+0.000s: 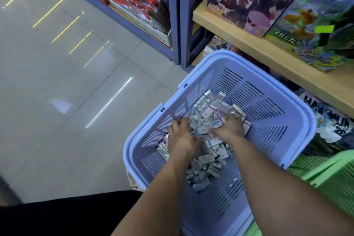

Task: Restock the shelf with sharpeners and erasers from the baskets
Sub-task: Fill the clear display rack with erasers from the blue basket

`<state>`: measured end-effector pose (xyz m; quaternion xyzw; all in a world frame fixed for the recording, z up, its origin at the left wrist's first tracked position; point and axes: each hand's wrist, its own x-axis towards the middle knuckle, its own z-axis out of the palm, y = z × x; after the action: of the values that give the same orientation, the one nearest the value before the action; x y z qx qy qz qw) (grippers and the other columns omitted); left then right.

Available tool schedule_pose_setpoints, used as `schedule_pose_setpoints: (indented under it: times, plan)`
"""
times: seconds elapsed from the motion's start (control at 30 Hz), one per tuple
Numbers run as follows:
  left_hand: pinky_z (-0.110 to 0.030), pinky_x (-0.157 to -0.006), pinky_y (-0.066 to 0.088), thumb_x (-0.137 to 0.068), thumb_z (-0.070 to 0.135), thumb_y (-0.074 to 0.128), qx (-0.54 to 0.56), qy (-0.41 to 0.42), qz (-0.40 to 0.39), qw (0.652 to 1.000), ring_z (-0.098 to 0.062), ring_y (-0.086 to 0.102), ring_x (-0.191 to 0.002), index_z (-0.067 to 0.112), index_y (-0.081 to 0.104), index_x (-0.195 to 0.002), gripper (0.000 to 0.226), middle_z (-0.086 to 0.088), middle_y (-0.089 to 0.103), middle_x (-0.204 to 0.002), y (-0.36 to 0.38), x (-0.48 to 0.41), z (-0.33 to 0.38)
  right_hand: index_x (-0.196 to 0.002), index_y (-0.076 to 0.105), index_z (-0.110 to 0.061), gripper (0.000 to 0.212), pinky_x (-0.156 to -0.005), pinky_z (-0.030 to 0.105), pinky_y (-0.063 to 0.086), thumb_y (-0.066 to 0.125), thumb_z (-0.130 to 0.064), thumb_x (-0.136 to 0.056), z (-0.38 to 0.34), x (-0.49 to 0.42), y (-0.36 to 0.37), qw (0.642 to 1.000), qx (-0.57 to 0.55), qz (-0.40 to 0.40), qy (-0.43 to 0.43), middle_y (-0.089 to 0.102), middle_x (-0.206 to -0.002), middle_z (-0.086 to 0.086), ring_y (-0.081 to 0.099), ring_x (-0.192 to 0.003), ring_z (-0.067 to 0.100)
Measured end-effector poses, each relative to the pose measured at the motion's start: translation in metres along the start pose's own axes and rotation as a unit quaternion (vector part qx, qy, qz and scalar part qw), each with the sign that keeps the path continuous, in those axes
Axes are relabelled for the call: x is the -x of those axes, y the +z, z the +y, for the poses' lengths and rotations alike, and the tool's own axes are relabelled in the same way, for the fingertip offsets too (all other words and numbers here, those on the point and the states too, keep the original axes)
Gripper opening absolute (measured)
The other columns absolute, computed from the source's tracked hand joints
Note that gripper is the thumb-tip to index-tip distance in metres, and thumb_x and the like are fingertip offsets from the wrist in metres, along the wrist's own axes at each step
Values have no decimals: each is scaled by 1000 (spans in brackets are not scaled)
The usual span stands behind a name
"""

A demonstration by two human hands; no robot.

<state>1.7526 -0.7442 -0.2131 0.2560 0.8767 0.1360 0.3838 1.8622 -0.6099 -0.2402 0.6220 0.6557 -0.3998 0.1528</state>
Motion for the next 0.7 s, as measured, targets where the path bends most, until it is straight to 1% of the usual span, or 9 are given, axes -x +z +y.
schedule_pose_setpoints:
  times: [0.07, 0.17, 0.2, 0.27, 0.33, 0.43, 0.5, 0.57, 0.7]
  plan:
    - [-44, -112, 39, -79, 41, 75, 42, -10, -9, 999, -27, 36, -139, 32, 37, -148, 80, -1, 40, -152, 1, -4, -1, -147, 41, -26, 92, -93, 46, 52, 88, -38, -68, -2, 2, -1, 1000, -10, -4, 4, 46, -146, 9, 51, -125, 38]
    - [-44, -99, 51, -78, 49, 75, 79, -36, 9, 996, -26, 59, -119, 35, 50, -132, 61, 3, 64, -128, -3, -13, 0, -143, 44, -31, 86, -90, 43, 54, 88, -30, -69, -3, 0, -5, 998, -61, -25, 14, 51, -141, 6, 57, -117, 35]
    - [-44, -98, 52, -81, 53, 72, 62, -28, 14, 998, -27, 60, -118, 34, 50, -132, 58, 2, 65, -127, -4, -15, 2, -144, 42, -35, 85, -91, 43, 54, 87, -25, -72, -3, -2, -5, 996, -83, -35, 15, 50, -143, 5, 58, -116, 33]
    - [-44, -106, 47, -92, 56, 60, 2, 3, 4, 1000, -31, 53, -129, 29, 39, -147, 65, -3, 54, -143, -3, -17, 7, -148, 36, -38, 88, -95, 42, 52, 84, -19, -77, -1, -3, -3, 994, -99, -54, 9, 46, -149, 4, 55, -122, 33]
    - [-42, -107, 44, -98, 56, 53, -10, 29, -1, 1000, -31, 48, -133, 24, 31, -154, 68, -6, 44, -151, 1, -20, 10, -150, 35, -37, 83, -103, 46, 47, 82, -31, -81, -2, -3, -2, 991, -121, -59, 16, 42, -152, 4, 49, -131, 34]
    - [-44, -107, 44, -97, 62, 51, -18, 60, 0, 998, -28, 53, -126, 22, 46, -138, 58, -4, 50, -145, 8, -19, 13, -149, 39, -31, 65, -108, 51, 43, 63, -54, -92, -2, -5, -2, 989, -141, -47, 25, 41, -155, 6, 47, -135, 35]
    - [-46, -105, 42, -93, 71, 48, -6, 41, -1, 999, -27, 55, -119, 24, 50, -126, 57, -2, 59, -132, 10, -20, 15, -148, 41, -31, 59, -106, 47, 44, 58, -54, -96, -3, -4, -3, 991, -125, -48, 24, 45, -153, 7, 49, -132, 35]
    - [-47, -105, 40, -90, 73, 51, 18, 8, -3, 1000, -26, 57, -116, 31, 46, -122, 53, 3, 64, -120, 7, -23, 18, -149, 40, -32, 59, -104, 43, 43, 60, -49, -97, -4, -4, -5, 989, -134, -55, 25, 45, -154, 7, 49, -134, 35]
    - [-50, -116, 23, -90, 71, 51, 8, 1, -27, 1000, -23, 44, -140, 37, 24, -153, 77, 4, 49, -150, 9, -32, 21, -148, 45, -26, 56, -103, 40, 40, 66, -35, -97, -5, -1, -6, 976, -206, -64, 30, 40, -157, 6, 44, -138, 33]
